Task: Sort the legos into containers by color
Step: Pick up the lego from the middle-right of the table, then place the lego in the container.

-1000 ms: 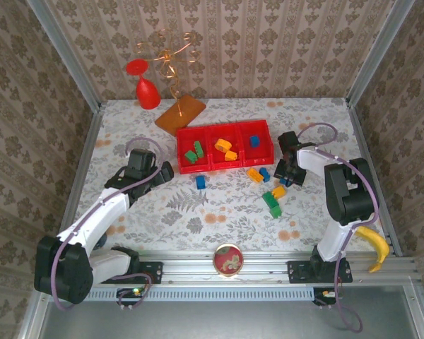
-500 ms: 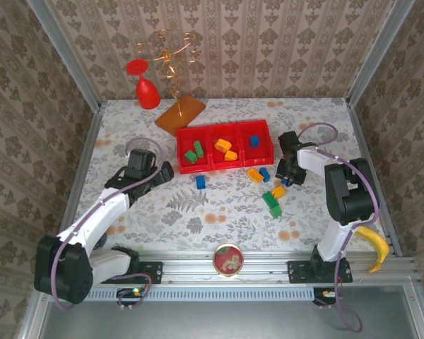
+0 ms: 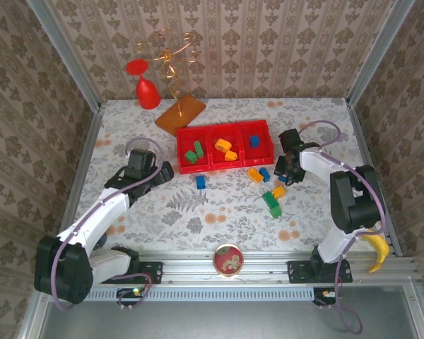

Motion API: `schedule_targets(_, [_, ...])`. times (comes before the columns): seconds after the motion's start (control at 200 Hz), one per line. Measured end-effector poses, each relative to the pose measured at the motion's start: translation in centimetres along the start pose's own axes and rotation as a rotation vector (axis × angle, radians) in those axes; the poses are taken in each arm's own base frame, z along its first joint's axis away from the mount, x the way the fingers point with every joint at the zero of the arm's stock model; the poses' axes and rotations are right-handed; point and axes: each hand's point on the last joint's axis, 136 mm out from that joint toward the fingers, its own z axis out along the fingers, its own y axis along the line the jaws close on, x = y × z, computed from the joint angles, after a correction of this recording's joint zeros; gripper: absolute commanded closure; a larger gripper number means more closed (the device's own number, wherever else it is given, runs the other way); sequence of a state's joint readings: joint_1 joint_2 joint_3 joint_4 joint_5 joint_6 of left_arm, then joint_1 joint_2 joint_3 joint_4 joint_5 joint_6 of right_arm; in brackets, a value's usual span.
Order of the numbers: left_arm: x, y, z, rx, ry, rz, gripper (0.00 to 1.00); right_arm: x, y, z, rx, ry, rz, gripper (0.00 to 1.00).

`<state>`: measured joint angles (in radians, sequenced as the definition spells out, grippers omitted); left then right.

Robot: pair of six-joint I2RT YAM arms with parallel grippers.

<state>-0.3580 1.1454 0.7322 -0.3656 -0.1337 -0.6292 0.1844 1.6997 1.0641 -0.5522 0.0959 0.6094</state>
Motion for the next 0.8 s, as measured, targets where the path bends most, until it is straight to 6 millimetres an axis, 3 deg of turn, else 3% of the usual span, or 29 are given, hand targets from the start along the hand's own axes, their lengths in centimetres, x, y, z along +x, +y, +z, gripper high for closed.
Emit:
schedule_targets(0.205, [0.0,0.0,0.0,0.0,-0.001,-0.001,0.0,-1.4,2.9,-2.6,-0.062,-0.06,-0.038,0.63])
schedule_targets(0.475, [0.1,0.2,0.1,-0.003,0.002,-0.005,0.0,-5.0,9.5,-6.9,-0.16,-0.172,-0.111,0.63])
schedule_targets(0.625, [0.1,0.2,0.1,-0.002,0.003,-0.005,0.0,-6.3,12.4,-6.3,-0.159,-0.185,-0.159,0.63])
schedule_targets(0.8, [0.2,0.3,0.1,-0.003,0.004,-0.005,0.0,-7.5,13.5,-4.2,-0.103,-0.175,-0.189,0.61])
